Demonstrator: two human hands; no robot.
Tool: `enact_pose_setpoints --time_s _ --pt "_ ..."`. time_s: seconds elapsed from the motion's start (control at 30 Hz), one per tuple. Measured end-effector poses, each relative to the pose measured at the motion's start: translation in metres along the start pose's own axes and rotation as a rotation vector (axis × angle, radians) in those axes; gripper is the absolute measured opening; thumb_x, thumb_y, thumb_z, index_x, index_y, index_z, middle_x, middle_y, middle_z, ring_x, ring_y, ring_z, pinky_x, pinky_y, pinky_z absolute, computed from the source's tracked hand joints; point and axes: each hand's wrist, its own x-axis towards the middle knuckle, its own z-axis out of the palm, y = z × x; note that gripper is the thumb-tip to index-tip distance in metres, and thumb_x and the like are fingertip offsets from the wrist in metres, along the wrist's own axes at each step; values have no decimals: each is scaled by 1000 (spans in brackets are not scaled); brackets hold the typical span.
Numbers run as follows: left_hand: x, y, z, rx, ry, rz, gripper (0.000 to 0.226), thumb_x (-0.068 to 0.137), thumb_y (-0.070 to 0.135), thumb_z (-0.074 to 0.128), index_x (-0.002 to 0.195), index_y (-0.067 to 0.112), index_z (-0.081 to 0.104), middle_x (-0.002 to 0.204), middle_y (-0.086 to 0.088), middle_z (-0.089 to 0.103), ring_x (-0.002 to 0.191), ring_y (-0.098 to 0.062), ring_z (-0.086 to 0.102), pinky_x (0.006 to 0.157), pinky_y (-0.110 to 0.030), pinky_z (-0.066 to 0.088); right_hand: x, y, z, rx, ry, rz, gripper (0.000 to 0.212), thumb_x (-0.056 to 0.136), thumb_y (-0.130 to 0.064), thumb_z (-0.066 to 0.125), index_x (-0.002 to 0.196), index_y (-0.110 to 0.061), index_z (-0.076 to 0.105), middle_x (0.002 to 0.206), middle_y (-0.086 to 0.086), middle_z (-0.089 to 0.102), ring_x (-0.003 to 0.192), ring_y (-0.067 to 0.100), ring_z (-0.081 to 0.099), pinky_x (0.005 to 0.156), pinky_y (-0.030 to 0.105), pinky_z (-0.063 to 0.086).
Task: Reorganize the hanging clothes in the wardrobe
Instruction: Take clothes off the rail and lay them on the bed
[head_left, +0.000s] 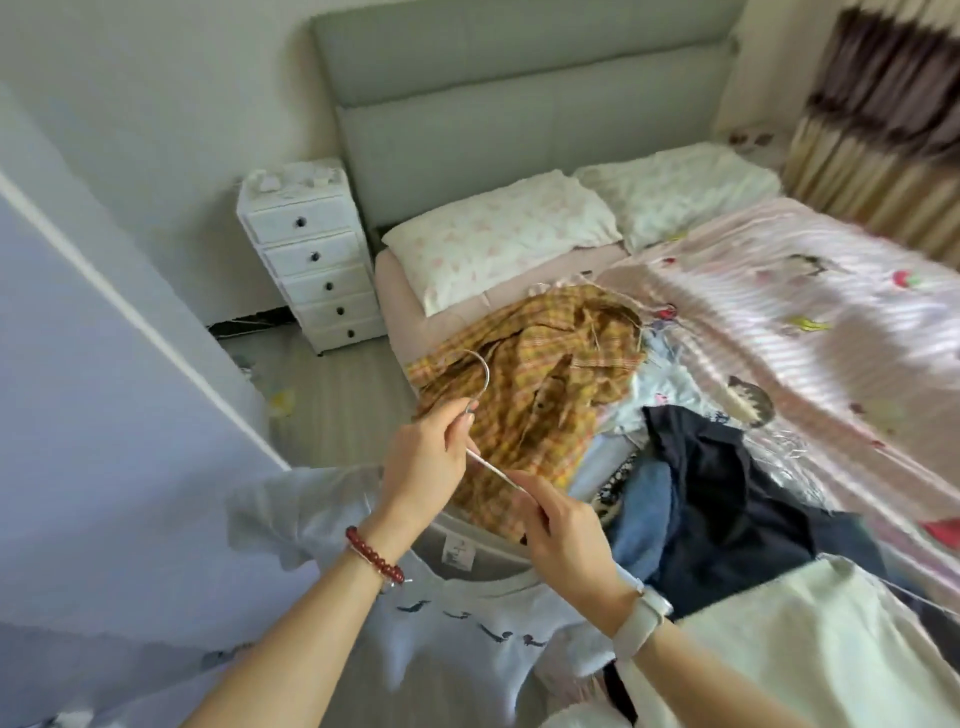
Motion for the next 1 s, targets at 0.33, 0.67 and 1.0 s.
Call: enact_pose_setpoints --time_s 0.33,0.67,1.0 --pt "63 142 204 -58 -304 338 29 92 11 52 119 8 60 116 -7 64 108 -19 57 89 -15 36 -14 171 -151 -35 363 439 26 92 -9 50 114 -13 62 69 -17 61 52 0 51 52 10 34" --pt "46 101 352 310 -851 200 51 97 25 39 145 20 24 154 -4 17 140 -22 16 112 -37 15 0 342 -219 -239 448 687 29 93 -13 46 119 -12 61 103 14 70 88 32 65 74 41 52" --pt "-12 28 413 644 -1174 94 60 96 41 32 147 32 1 156 -1 -12 142 -24 -13 113 -49 0 -10 448 -190 -476 57 848 41 95 -19 41 135 -17 41 132 13 50 121 34 40 95 47 35"
